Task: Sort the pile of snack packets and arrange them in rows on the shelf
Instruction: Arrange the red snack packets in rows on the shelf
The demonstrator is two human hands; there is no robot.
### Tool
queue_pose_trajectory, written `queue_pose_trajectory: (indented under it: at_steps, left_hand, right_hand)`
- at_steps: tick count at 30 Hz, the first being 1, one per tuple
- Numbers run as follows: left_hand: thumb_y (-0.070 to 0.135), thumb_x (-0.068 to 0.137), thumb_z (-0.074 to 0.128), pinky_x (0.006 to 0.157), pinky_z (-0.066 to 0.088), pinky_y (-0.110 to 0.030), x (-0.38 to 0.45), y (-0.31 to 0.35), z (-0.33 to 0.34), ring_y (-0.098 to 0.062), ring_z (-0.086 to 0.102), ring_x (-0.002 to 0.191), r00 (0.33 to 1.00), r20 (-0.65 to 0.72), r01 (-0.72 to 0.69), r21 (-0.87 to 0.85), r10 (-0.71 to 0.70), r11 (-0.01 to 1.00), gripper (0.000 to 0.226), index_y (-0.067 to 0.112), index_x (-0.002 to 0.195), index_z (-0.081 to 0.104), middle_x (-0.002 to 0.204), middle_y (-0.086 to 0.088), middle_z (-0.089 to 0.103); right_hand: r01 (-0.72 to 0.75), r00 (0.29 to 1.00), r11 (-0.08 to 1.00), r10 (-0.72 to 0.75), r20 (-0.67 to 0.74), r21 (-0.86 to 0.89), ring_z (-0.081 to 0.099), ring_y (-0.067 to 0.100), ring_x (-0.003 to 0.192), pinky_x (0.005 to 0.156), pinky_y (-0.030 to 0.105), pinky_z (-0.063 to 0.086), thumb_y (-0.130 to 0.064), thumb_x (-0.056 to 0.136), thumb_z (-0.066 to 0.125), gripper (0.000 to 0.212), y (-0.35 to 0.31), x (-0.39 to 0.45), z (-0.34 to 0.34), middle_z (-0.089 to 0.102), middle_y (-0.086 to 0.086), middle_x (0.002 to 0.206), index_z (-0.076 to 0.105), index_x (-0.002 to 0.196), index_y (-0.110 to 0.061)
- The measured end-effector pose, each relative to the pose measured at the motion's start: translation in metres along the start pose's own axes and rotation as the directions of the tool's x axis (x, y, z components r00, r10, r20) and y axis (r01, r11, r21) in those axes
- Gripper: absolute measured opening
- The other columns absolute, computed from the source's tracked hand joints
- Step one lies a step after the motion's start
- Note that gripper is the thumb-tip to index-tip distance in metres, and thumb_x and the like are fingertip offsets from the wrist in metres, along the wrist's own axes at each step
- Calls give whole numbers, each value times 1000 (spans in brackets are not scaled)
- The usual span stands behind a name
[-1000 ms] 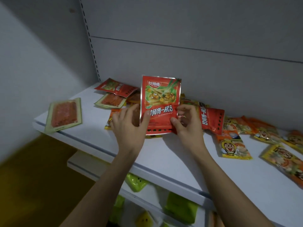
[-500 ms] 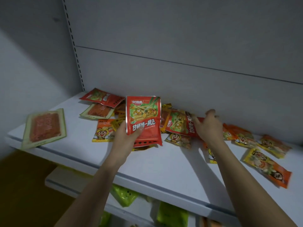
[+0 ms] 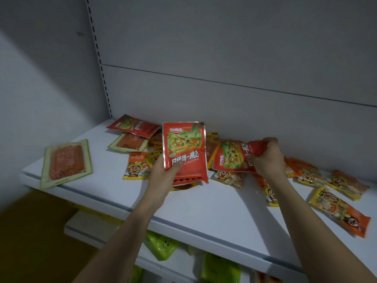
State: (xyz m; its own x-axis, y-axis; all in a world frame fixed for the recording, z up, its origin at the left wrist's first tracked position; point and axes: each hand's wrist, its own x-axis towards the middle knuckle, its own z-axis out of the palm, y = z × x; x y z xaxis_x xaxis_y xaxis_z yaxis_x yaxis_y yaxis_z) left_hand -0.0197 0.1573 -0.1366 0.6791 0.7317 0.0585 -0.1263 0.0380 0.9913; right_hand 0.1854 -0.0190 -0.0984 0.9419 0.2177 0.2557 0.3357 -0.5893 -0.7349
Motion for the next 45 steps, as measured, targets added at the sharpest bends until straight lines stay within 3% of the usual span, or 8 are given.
queue_pose_trajectory:
  at_steps: [6, 11, 15, 24, 31, 37, 40, 45]
  left_hand:
    - [17, 99, 61, 82, 60, -30, 6, 39, -6, -4, 65, 110, 983, -3, -185, -36, 185, 982, 62, 46, 145, 32, 126, 22, 56]
    - [14, 103, 54, 98, 55, -42, 15, 71, 1, -14, 60, 123, 964, 106, -259, 197, 242, 946, 43, 53, 118, 64, 122, 33, 59]
    - [36, 99, 57, 99, 53, -42, 5, 87, 14, -19, 74, 99, 977, 210, -94, 245, 41, 965, 21, 33, 103, 77, 103, 7, 77]
    - [24, 85, 76, 72, 60, -29, 5, 83, -35, -17, 76, 85, 983, 182, -37, 284, -16, 958, 21, 27, 104, 67, 91, 16, 77]
    - [47, 93, 58, 75, 61, -34, 41, 88, -120, -28, 75, 92, 971, -221, -92, -6, 88, 996, 44, 12, 116, 69, 104, -11, 77]
    - [42, 79, 73, 78, 61, -37, 84, 83, -139, -23, 76, 90, 952, -284, -131, -41, 114, 991, 37, 17, 106, 73, 100, -4, 78]
    - [18, 87, 75, 64, 57, -19, 107, 78, -160, -5, 74, 79, 909, -375, -189, 18, 182, 982, 18, 21, 103, 69, 91, 11, 75]
    - [19, 91, 72, 68, 56, -20, 138, 77, -201, -5, 70, 84, 895, -388, -178, 138, 219, 974, 26, 20, 115, 61, 96, 16, 68]
  right_hand:
    - [49, 999, 797, -43, -24, 602, 66, 11, 93, 61, 27, 60, 3, 87, 70, 58, -20, 12, -58, 59, 0, 107, 41, 135, -15]
    - [153, 879, 833, -361, 312, 531, 68, 12, 95, 67, 22, 59, 2, 84, 72, 55, -46, 10, -83, 67, 0, 108, 52, 131, -21]
    - [199, 690, 864, -458, 560, 462, 71, 18, 95, 67, 26, 59, -6, 85, 73, 54, -73, 3, -74, 67, 0, 111, 53, 130, -30]
    - [340, 440, 816, -578, 688, 468, 68, 17, 95, 71, 26, 61, -5, 89, 70, 55, -141, -6, 8, 63, -2, 114, 46, 135, -25]
    - [-171, 780, 650, -369, 505, 740, 70, 20, 98, 71, 32, 60, 1, 79, 77, 71, -191, -15, 98, 66, 2, 113, 43, 137, -21]
    - [-515, 735, 481, -178, 654, 709, 73, 26, 86, 64, 38, 62, 2, 79, 78, 52, -243, -55, 176, 69, 17, 108, 51, 123, -1]
    - [-386, 727, 653, -219, 650, 651, 71, 23, 92, 81, 37, 60, -13, 85, 76, 41, -252, -55, 204, 66, 13, 109, 49, 116, -7]
    - [222, 859, 938, -318, 402, 267, 59, 18, 95, 71, 24, 41, -25, 99, 55, 28, -252, 1, 223, 64, 5, 114, 56, 124, -11]
